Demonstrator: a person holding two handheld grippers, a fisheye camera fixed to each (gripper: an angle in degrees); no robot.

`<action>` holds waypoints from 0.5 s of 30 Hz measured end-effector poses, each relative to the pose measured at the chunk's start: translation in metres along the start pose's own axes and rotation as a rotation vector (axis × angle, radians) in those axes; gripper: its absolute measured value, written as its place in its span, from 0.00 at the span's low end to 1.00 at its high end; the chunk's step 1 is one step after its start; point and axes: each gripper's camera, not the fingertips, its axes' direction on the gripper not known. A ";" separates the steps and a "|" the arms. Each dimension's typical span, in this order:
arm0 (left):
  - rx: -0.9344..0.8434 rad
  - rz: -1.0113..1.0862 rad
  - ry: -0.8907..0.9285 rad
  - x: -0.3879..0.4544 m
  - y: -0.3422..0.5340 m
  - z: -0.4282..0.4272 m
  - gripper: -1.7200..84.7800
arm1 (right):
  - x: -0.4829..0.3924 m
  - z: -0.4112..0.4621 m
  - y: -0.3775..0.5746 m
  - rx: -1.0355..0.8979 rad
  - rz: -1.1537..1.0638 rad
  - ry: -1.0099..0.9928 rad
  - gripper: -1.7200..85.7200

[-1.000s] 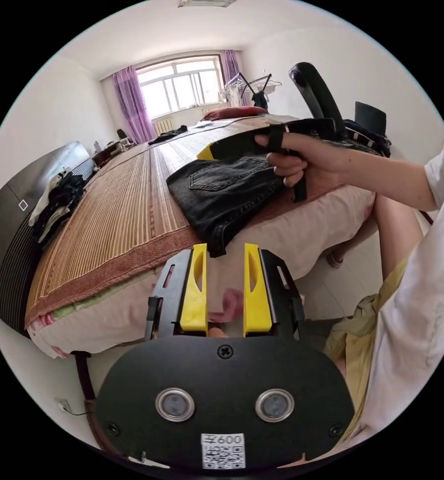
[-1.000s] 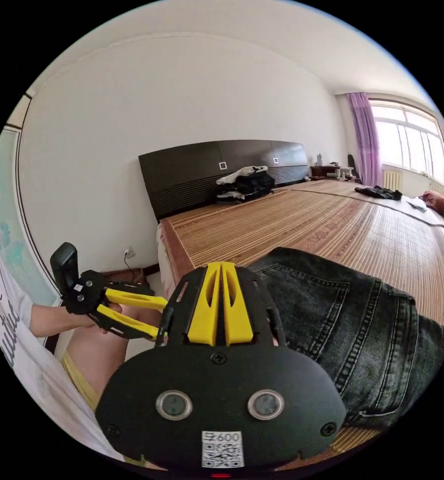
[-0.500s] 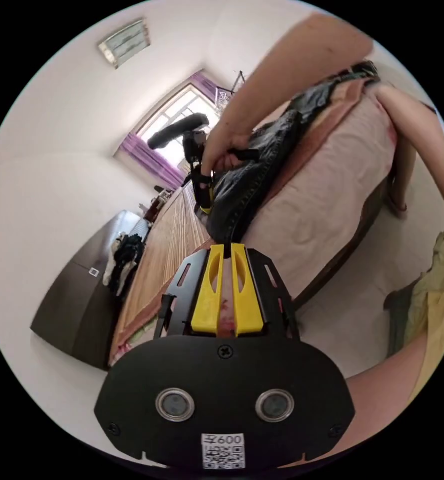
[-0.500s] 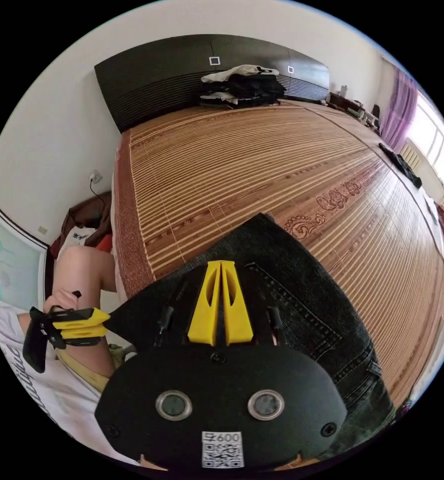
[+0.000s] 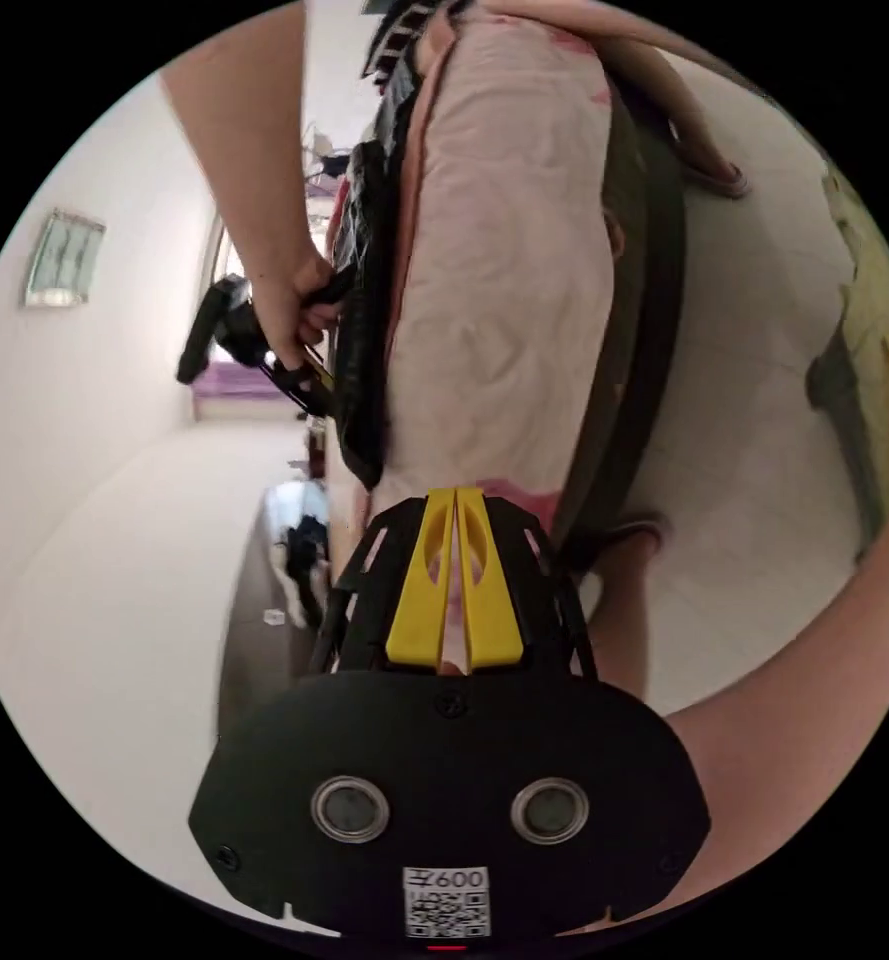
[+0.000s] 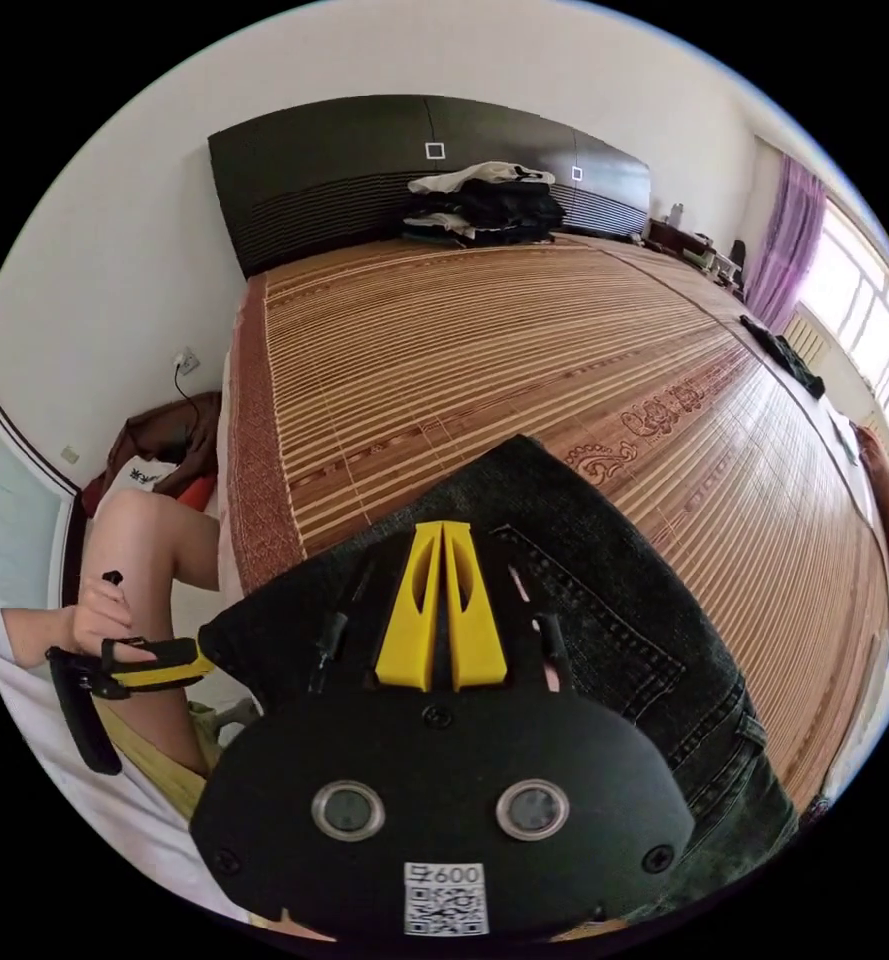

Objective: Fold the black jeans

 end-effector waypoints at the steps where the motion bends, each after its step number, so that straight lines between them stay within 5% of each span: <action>1: -0.048 -0.142 0.061 -0.017 0.009 0.000 0.03 | -0.005 0.004 0.009 0.023 -0.018 0.033 0.01; 4: 0.029 -0.460 0.070 -0.073 0.027 -0.019 0.03 | -0.005 0.000 0.039 0.156 0.046 0.146 0.01; 7: 0.145 -0.833 0.327 -0.157 0.044 -0.005 0.02 | -0.014 -0.034 0.092 0.490 0.134 0.276 0.01; 11: 0.323 -1.003 0.418 -0.179 0.034 0.026 0.02 | -0.060 -0.047 0.178 0.827 0.172 0.390 0.01; 15: 0.352 -1.073 0.389 -0.127 0.005 0.078 0.02 | -0.066 -0.017 0.217 0.764 0.137 0.370 0.01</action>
